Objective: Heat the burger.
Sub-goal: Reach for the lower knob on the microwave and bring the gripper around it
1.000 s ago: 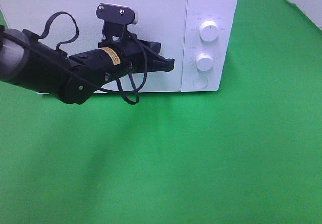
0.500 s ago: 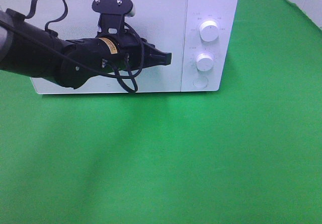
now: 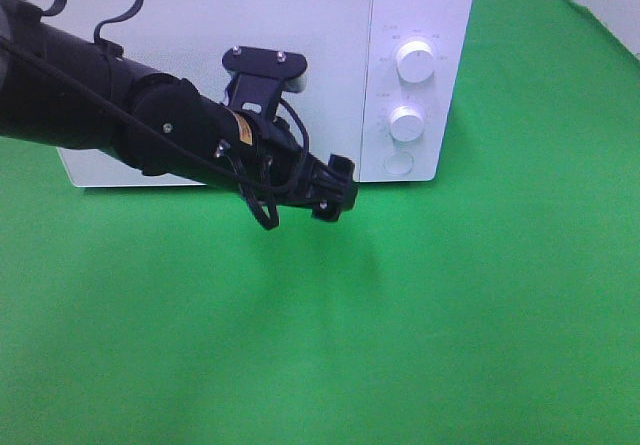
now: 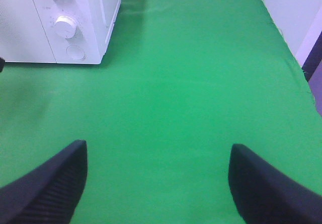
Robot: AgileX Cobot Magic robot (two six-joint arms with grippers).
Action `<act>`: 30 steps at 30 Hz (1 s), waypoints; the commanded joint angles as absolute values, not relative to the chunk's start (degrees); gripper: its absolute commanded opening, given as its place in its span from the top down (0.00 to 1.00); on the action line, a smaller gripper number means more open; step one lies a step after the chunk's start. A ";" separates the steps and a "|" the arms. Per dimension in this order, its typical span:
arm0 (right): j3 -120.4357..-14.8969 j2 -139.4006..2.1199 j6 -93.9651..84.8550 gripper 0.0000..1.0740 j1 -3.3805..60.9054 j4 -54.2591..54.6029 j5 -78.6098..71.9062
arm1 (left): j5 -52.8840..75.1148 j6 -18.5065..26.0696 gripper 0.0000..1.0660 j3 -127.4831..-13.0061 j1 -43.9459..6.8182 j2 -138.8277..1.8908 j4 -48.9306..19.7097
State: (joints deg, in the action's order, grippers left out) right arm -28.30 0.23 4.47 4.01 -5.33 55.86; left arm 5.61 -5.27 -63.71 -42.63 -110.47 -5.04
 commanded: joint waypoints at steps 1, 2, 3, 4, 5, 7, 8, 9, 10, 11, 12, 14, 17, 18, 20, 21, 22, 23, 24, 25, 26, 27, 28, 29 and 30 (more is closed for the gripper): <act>-28.13 1.78 4.41 0.30 3.78 -5.61 54.83 | 15.53 -5.79 0.08 -64.06 -44.12 -109.09 -5.61; -28.13 1.78 4.41 0.30 3.78 -5.61 54.83 | 15.53 -5.79 0.08 -64.06 -44.12 -109.09 -5.61; -28.13 1.78 4.41 0.30 3.78 -5.61 54.83 | 20.51 -5.84 0.08 -64.06 -44.35 -108.06 -5.67; -28.13 1.78 4.41 0.30 3.78 -5.61 54.83 | 20.51 -5.84 0.08 -64.06 -44.35 -108.06 -5.67; -28.13 1.78 4.41 0.30 3.78 -5.61 54.83 | 24.47 -5.84 0.08 -64.06 -44.35 -106.97 -6.02; -28.13 1.78 4.41 0.30 3.78 -5.61 54.83 | 28.88 -5.84 0.08 -64.06 -44.35 -105.42 -6.53; -28.13 1.78 4.41 0.30 3.78 -5.61 54.83 | 31.51 -5.79 0.08 -64.06 -44.35 -104.56 -6.53; -28.13 1.78 4.41 0.30 3.78 -5.61 54.83 | 31.51 -5.79 0.08 -64.06 -44.35 -104.56 -6.53; -28.13 1.78 4.41 0.30 3.78 -5.61 54.83 | 35.35 -5.79 0.08 -64.06 -44.35 -102.79 -6.30; -28.13 1.78 4.41 0.30 3.78 -5.61 54.83 | 35.35 -5.79 0.08 -64.06 -44.35 -102.79 -6.30; -28.13 1.78 4.41 0.30 3.78 -5.61 54.83 | 38.73 -5.56 0.08 -64.06 -44.35 -101.07 -6.13; -28.13 1.78 4.41 0.30 3.78 -5.61 54.83 | 40.39 -5.33 0.08 -64.06 -44.35 -100.15 -6.07; -28.13 1.78 4.41 0.30 3.78 -5.61 54.83 | 44.52 -5.61 0.08 -64.06 -43.83 -96.77 -5.39; -28.13 1.78 4.41 0.30 3.78 -5.61 54.83 | 44.52 -5.61 0.08 -64.06 -43.83 -96.77 -5.39; -28.13 1.78 4.41 0.30 3.84 -5.61 54.83 | 46.41 -6.47 0.08 -64.06 -42.69 -95.00 -5.39; -28.13 1.78 4.41 0.30 3.84 -5.61 54.83 | 48.30 -6.82 0.08 -64.06 -41.02 -93.28 -5.39; -28.13 1.78 4.41 0.30 3.84 -5.61 54.83 | 50.31 -6.82 0.08 -64.06 -38.50 -91.33 -5.39; -28.13 1.78 4.41 0.30 3.84 -5.61 54.83 | 50.31 -6.82 0.08 -64.06 -38.50 -91.33 -5.39; -28.13 1.78 4.41 0.30 3.84 -5.61 54.83 | 51.97 -6.76 0.08 -64.06 -35.52 -89.50 -5.39; -28.13 1.78 4.41 0.30 3.84 -5.61 54.83 | 51.97 -6.76 0.08 -64.06 -35.52 -89.50 -5.39; -28.13 1.78 4.41 0.30 3.84 -5.61 54.83 | 52.94 -6.76 0.08 -64.06 -33.86 -88.46 -5.39; -28.13 1.78 4.41 0.30 3.84 -5.61 54.83 | 52.94 -6.76 0.08 -64.06 -33.86 -88.46 -5.39; -28.13 1.78 4.41 0.30 3.84 -5.61 54.83 | 54.60 -6.65 0.08 -64.06 -30.83 -86.46 -5.33; -28.13 1.78 4.41 0.30 3.84 -5.61 54.83 | 54.60 -6.65 0.08 -64.06 -30.83 -86.46 -5.33; -28.13 1.78 4.41 0.30 3.84 -5.61 54.83 | 55.92 -6.07 0.08 -64.06 -27.67 -84.74 -5.33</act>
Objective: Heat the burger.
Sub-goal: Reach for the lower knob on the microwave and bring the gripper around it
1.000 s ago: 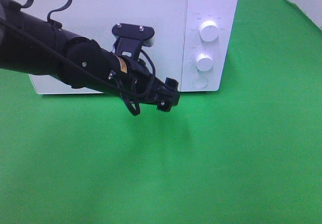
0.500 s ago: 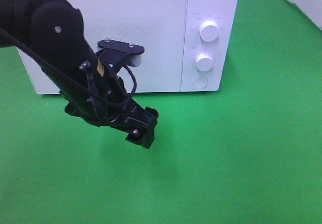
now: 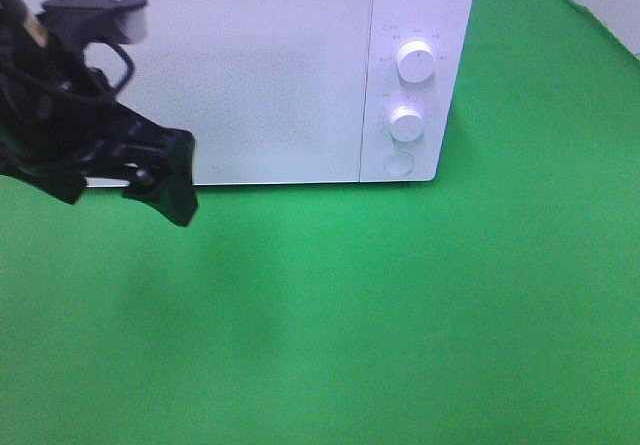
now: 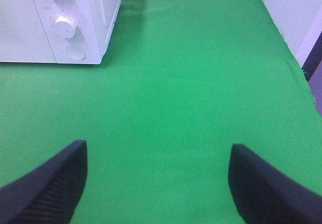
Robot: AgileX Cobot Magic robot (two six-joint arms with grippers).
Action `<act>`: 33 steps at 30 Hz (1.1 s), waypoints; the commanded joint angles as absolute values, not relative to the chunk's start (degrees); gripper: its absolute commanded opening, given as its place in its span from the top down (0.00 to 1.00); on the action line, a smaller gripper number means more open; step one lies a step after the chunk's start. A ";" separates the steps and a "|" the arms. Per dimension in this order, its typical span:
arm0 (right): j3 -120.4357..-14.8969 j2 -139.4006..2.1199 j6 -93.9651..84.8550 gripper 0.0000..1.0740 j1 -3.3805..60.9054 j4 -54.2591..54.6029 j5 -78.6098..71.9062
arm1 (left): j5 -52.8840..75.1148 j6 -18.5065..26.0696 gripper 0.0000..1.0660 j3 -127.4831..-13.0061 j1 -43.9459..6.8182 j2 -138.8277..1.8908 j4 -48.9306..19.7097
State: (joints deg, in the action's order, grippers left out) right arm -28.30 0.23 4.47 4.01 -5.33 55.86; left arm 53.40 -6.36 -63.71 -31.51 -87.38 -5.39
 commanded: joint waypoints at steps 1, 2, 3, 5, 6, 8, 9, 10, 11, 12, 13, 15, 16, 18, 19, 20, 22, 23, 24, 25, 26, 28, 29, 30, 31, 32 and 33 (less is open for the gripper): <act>-28.13 1.78 4.41 0.30 3.84 -5.61 54.83 | 57.12 -5.33 0.08 -64.06 -24.18 -83.14 -5.33; -28.13 1.78 4.41 0.30 3.84 -5.61 54.83 | 57.12 -5.33 0.08 -64.06 -24.18 -83.14 -5.33; -28.13 1.78 4.41 0.30 3.84 -5.61 54.83 | 58.44 -4.70 0.08 -64.06 -21.08 -81.42 -5.33; -28.13 1.78 4.41 0.30 3.84 -5.61 54.83 | 59.59 -4.18 0.08 -64.06 -17.88 -79.93 -5.27; -28.13 1.78 4.41 0.30 3.84 -5.61 54.83 | 59.59 -4.18 0.08 -64.06 -17.88 -79.93 -5.27; -28.13 1.78 4.41 0.30 3.84 -5.61 54.83 | 60.85 -3.55 0.08 -64.06 -15.76 -78.72 -5.27; -28.13 1.78 4.41 0.30 3.84 -5.61 54.83 | 61.42 -3.21 0.08 -64.06 -15.07 -78.15 -5.27; -28.13 1.78 4.41 0.30 3.84 -5.61 54.83 | 62.85 -3.04 0.08 -64.00 -13.87 -76.95 -5.27; -28.13 1.78 4.41 0.30 3.84 -5.61 54.83 | 62.85 -3.04 0.08 -64.00 -13.87 -76.95 -5.27; -28.13 1.78 4.41 0.30 3.84 -5.61 54.83 | 64.00 -3.04 0.08 -63.77 -13.64 -75.52 -5.21; -28.13 1.78 4.41 0.30 3.84 -5.61 54.83 | 64.00 -3.04 0.08 -63.77 -13.64 -75.52 -5.21; -28.13 1.78 4.41 0.30 3.84 -5.61 54.83 | 63.71 -3.04 0.08 -62.74 -13.64 -73.68 -5.21; -28.13 1.78 4.41 0.30 3.84 -5.61 54.83 | 62.97 -3.04 0.08 -60.56 -13.64 -71.85 -5.21; -28.13 1.78 4.41 0.30 3.84 -5.61 54.83 | 62.17 -3.27 0.08 -58.04 -13.64 -70.07 -5.21; -28.13 1.78 4.41 0.30 3.84 -5.61 54.83 | 61.88 -3.27 0.08 -56.61 -13.64 -69.10 -5.27; -28.13 1.78 4.41 0.30 3.84 -5.61 54.83 | 61.88 -3.27 0.08 -56.61 -13.64 -69.10 -5.27; -28.13 1.78 4.41 0.30 3.84 -5.61 54.83 | 61.48 -3.27 0.08 -53.92 -13.64 -67.15 -5.44; -28.13 1.78 4.41 0.30 3.84 -5.61 54.83 | 61.13 -3.27 0.08 -51.05 -13.64 -65.49 -5.44; -28.13 1.78 4.41 0.30 3.84 -5.61 54.83 | 61.13 -3.27 0.08 -51.05 -13.64 -65.49 -5.44; -28.13 1.78 4.41 0.30 3.84 -5.61 54.83 | 60.91 -3.27 0.08 -48.41 -13.64 -63.66 -5.50; -28.13 1.78 4.41 0.30 3.84 -5.61 54.83 | 60.91 -3.27 0.08 -48.41 -13.64 -63.66 -5.50; -28.13 1.78 4.41 0.30 3.84 -5.61 54.83 | 60.91 -3.27 0.08 -46.35 -13.64 -61.99 -5.56; -28.13 1.78 4.41 0.30 3.84 -5.61 54.83 | 60.96 -3.21 0.08 -43.95 -13.64 -60.39 -5.50; -28.13 1.78 4.41 0.30 3.84 -5.61 54.83 | 60.96 -3.21 0.08 -43.95 -13.64 -60.39 -5.50; -28.13 1.78 4.41 0.30 3.84 -5.61 54.83 | 61.02 -3.15 0.08 -41.77 -13.64 -58.56 -5.50; -28.13 1.78 4.41 0.30 3.84 -5.61 54.83 | 61.02 -3.04 0.08 -40.74 -13.64 -57.70 -5.50; -28.13 1.78 4.41 0.30 3.84 -5.61 54.83 | 61.02 -3.04 0.08 -40.74 -13.64 -57.70 -5.50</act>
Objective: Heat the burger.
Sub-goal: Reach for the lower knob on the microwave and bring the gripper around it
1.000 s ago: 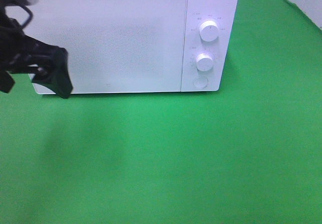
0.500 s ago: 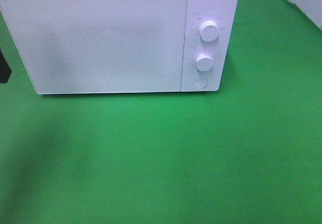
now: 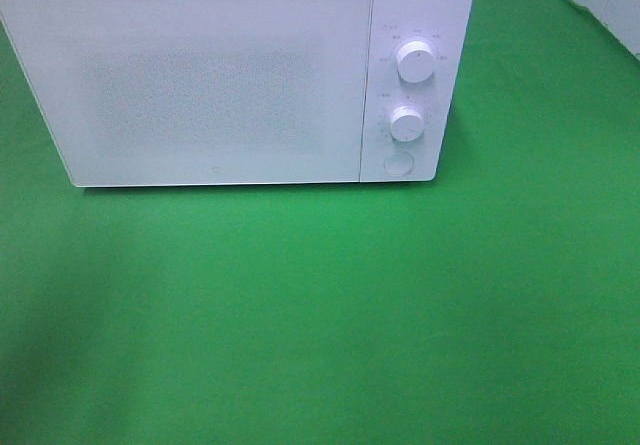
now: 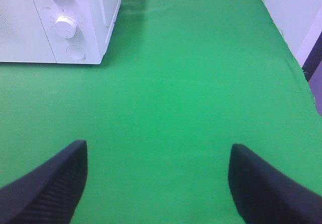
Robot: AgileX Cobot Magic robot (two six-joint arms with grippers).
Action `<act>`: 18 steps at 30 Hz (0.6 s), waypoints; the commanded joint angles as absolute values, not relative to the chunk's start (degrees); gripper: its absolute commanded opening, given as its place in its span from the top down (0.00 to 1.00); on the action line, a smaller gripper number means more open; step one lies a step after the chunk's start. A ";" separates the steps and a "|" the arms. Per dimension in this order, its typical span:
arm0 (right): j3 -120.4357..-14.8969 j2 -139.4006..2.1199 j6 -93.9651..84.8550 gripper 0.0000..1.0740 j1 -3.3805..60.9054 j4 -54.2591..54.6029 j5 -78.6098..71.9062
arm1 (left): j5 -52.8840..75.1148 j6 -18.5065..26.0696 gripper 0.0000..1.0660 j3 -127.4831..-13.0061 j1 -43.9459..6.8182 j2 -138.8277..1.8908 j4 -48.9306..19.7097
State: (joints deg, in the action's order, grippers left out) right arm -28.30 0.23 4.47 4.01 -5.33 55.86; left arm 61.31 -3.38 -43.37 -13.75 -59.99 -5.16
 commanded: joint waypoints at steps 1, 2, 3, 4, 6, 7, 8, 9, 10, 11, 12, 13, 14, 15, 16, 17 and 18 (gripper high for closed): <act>-28.13 1.78 4.41 0.30 3.84 -5.61 54.83 | 61.02 -2.98 0.08 -39.02 -13.64 -56.09 -5.50; -28.13 1.78 4.41 0.30 3.84 -5.61 54.83 | 61.02 -2.98 0.08 -39.02 -13.64 -56.09 -5.50; -28.13 1.78 4.41 0.30 3.84 -5.61 54.83 | 60.79 -2.81 0.08 -37.30 -13.64 -54.43 -5.39; -28.13 1.78 4.41 0.30 3.84 -5.61 54.83 | 60.79 -2.81 0.08 -37.30 -13.64 -54.43 -5.39; -28.13 1.78 4.41 0.30 3.84 -5.61 54.83 | 60.39 -1.83 0.08 -35.81 -13.64 -52.88 -5.39; -28.13 1.78 4.41 0.30 3.84 -5.61 54.83 | 60.16 0.00 0.08 -33.80 -13.64 -51.22 -5.27; -28.13 1.78 4.41 0.30 3.84 -5.61 54.83 | 60.05 0.00 0.08 -32.77 -13.64 -50.59 -5.27; -28.13 1.78 4.41 0.30 3.84 -5.61 54.83 | 60.05 0.00 0.08 -32.77 -13.64 -50.59 -5.27; -28.13 1.78 4.41 0.30 3.84 -5.61 54.83 | 59.07 0.00 0.08 -31.17 -13.64 -48.87 -5.44; -28.13 1.78 4.41 0.30 3.84 -5.61 54.83 | 59.07 0.00 0.08 -31.17 -13.64 -48.87 -5.44; -28.13 1.78 4.41 0.30 3.84 -5.61 54.83 | 59.07 0.00 0.08 -31.17 -13.64 -48.87 -5.44; -28.13 1.78 4.41 0.30 3.84 -5.61 54.83 | 59.36 0.00 0.08 -30.77 -13.64 -47.27 -5.61; -28.13 1.78 4.41 0.30 3.84 -5.61 54.83 | 59.70 0.00 0.08 -30.77 -13.64 -45.55 -5.44; -28.13 1.78 4.41 0.30 3.84 -5.61 54.83 | 59.70 0.00 0.08 -30.77 -13.64 -45.55 -5.44; -28.13 1.78 4.41 0.30 3.84 -5.61 54.83 | 59.87 0.40 0.08 -30.71 -13.64 -44.12 -4.87; -28.13 1.78 4.41 0.30 3.84 -5.61 54.83 | 59.87 0.40 0.08 -30.71 -13.64 -44.12 -4.87; -28.13 1.78 4.41 0.30 3.84 -5.61 54.83 | 60.28 0.97 0.08 -30.54 -13.64 -42.63 -4.47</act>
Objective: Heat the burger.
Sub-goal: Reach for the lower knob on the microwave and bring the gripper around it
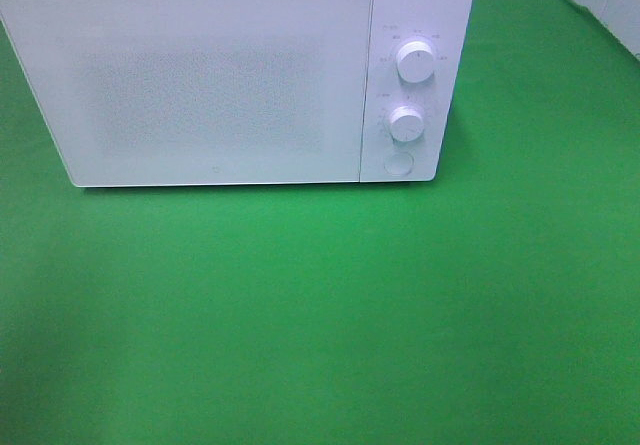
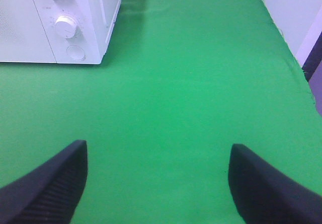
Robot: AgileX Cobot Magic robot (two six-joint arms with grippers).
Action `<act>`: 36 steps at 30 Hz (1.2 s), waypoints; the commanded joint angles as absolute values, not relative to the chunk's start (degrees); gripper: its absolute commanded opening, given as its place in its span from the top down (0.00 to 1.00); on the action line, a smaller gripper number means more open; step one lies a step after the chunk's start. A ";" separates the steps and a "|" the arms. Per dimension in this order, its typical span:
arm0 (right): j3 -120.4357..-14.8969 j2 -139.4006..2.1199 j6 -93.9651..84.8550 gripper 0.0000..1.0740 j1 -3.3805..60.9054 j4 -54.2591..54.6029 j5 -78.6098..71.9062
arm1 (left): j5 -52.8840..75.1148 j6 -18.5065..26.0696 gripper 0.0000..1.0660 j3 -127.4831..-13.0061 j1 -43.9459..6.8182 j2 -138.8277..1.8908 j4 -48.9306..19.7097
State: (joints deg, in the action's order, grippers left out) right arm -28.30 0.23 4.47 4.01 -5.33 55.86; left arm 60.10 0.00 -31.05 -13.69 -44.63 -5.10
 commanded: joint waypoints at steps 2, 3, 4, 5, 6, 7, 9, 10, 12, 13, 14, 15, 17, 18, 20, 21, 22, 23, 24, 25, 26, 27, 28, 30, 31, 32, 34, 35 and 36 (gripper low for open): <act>-28.13 1.78 4.41 0.30 3.84 -5.61 54.83 | 60.28 1.03 0.08 -30.48 -13.64 -41.08 -4.35; -28.13 1.78 4.41 0.30 3.84 -5.61 54.83 | 60.28 1.03 0.08 -30.48 -13.64 -40.16 -4.53; -28.13 1.78 4.41 0.30 3.84 -5.61 54.83 | 60.28 1.03 0.08 -30.48 -13.64 -40.16 -4.53; -28.13 1.78 4.41 0.30 3.84 -5.61 54.83 | 60.22 0.97 0.08 -30.48 -13.64 -38.45 -4.87; -28.13 1.78 4.41 0.30 3.84 -5.61 54.83 | 60.22 0.97 0.08 -30.48 -13.64 -38.45 -4.87; -28.13 1.78 4.41 0.30 3.84 -5.61 54.83 | 60.16 0.74 0.08 -30.48 -13.64 -35.92 -5.73; -28.13 1.78 4.41 0.30 3.84 -5.61 54.83 | 59.99 0.74 0.08 -30.48 -13.64 -33.17 -6.59; -28.13 1.78 4.41 0.30 3.84 -5.61 54.83 | 59.99 0.74 0.08 -30.48 -13.64 -33.17 -6.59; -28.13 1.78 4.41 0.30 3.84 -5.61 54.83 | 59.87 0.86 0.08 -30.48 -13.64 -30.71 -6.76; -28.13 1.78 4.41 0.30 3.84 -5.61 54.83 | 59.70 0.86 0.08 -30.54 -13.58 -27.62 -6.70; -28.13 1.78 4.41 0.30 3.84 -5.61 54.83 | 59.70 0.86 0.08 -30.54 -13.12 -24.64 -6.70; -28.13 1.78 4.41 0.30 3.84 -5.61 54.83 | 59.70 0.86 0.08 -30.54 -13.12 -24.64 -6.70; -28.13 1.78 4.41 0.30 3.84 -5.61 54.83 | 59.70 0.80 0.08 -30.54 -12.38 -21.94 -6.70; -28.13 1.78 4.41 0.30 3.84 -5.61 54.83 | 59.70 0.80 0.08 -30.54 -11.57 -20.00 -6.70; -28.13 1.78 4.41 0.30 3.84 -5.61 54.83 | 59.70 0.80 0.08 -30.54 -10.14 -16.90 -6.70; -28.13 1.78 4.41 0.30 3.84 -5.61 54.83 | 59.64 0.80 0.08 -30.54 -8.82 -13.98 -6.70; -28.13 1.78 4.41 0.30 3.84 -5.61 54.83 | 59.64 0.80 0.08 -30.54 -8.82 -13.98 -6.70; -28.13 1.78 4.41 0.30 3.84 -5.61 54.83 | 59.64 0.80 0.08 -30.54 -7.85 -11.57 -6.70; -28.13 1.78 4.41 0.30 3.84 -5.61 54.83 | 59.64 0.80 0.08 -30.54 -7.85 -11.57 -6.70; -28.13 1.78 4.41 0.30 3.84 -5.61 54.83 | 59.64 0.80 0.08 -30.54 -7.39 -10.60 -6.70; -28.13 1.78 4.41 0.30 3.84 -5.61 54.83 | 59.64 0.80 0.08 -30.54 -7.39 -10.60 -6.70; -28.13 1.78 4.41 0.30 3.84 -5.61 54.83 | 59.59 0.80 0.08 -30.54 -6.53 -8.42 -6.70; -28.13 1.78 4.41 0.30 3.84 -5.61 54.83 | 59.59 0.80 0.08 -30.54 -6.53 -8.42 -6.70; -28.13 1.78 4.41 0.30 3.84 -5.61 54.83 | 59.59 0.80 0.08 -30.54 -5.21 -4.24 -6.70; -28.13 1.78 4.41 0.30 3.84 -5.61 54.83 | 59.59 0.80 0.08 -30.54 -5.21 -4.24 -6.70; -28.13 1.78 4.41 0.30 3.84 -5.61 54.83 | 59.59 0.86 0.08 -30.54 -5.21 -2.52 -6.70; -28.13 1.78 4.41 0.30 3.84 -5.61 54.83 | 59.53 0.80 0.08 -30.54 -5.21 -1.03 -6.65; -28.13 1.78 4.41 0.30 3.84 -5.61 54.83 | 59.53 0.80 0.08 -30.54 -5.21 -1.03 -6.65; -28.13 1.78 4.41 0.30 3.84 -5.61 54.83 | 59.53 0.80 0.08 -30.54 -5.21 -0.23 -6.65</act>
State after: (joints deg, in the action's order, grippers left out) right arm -28.30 0.23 4.47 4.01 -5.33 55.86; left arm 60.05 0.74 -31.00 -5.21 -0.74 -6.42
